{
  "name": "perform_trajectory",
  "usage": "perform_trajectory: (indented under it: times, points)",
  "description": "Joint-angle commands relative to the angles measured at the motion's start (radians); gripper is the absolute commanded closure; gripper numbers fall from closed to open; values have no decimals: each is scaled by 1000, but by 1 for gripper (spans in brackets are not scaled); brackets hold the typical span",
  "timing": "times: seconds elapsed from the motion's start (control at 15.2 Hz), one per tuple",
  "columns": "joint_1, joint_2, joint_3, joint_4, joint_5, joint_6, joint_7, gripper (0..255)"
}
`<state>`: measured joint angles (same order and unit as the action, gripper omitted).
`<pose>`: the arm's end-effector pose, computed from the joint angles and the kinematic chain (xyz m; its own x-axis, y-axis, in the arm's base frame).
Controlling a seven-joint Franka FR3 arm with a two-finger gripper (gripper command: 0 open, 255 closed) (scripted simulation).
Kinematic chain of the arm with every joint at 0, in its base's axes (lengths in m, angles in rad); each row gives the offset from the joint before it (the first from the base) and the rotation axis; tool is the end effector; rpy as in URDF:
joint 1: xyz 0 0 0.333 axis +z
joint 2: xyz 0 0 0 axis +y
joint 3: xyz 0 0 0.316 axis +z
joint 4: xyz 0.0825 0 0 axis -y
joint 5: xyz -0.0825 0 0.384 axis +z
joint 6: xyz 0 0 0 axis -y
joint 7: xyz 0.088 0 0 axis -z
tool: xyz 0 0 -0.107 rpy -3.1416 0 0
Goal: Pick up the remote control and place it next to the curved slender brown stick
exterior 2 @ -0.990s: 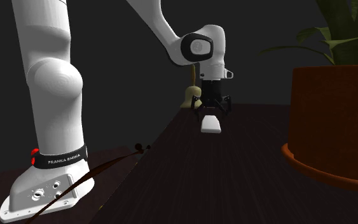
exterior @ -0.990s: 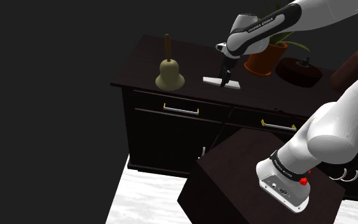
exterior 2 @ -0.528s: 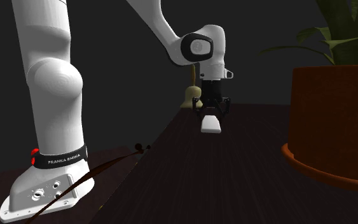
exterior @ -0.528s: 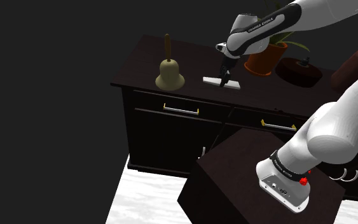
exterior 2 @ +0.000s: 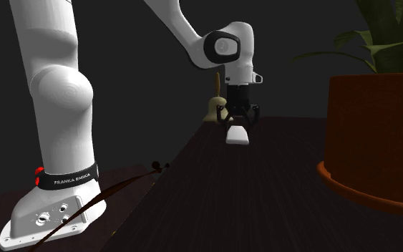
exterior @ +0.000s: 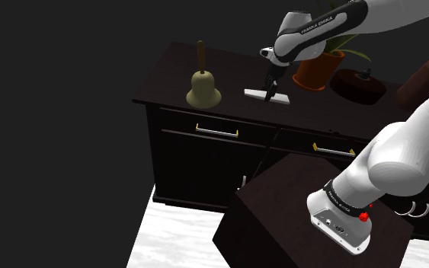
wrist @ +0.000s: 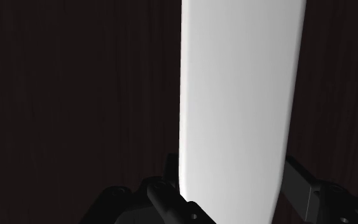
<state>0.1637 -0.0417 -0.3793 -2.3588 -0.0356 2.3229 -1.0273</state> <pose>0.4842 -0.1067 0.3441 0.6702 0.7421 -0.0076 0.7421 -0.6702 0.0080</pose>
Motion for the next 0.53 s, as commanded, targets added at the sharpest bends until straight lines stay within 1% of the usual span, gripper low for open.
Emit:
perform_trajectory:
  times: [0.0, 0.46]
  points:
    - [0, -16, 1, 11, -7, -26, 6, 255]
    - [0, -73, 7, 55, -29, -124, 22, 255]
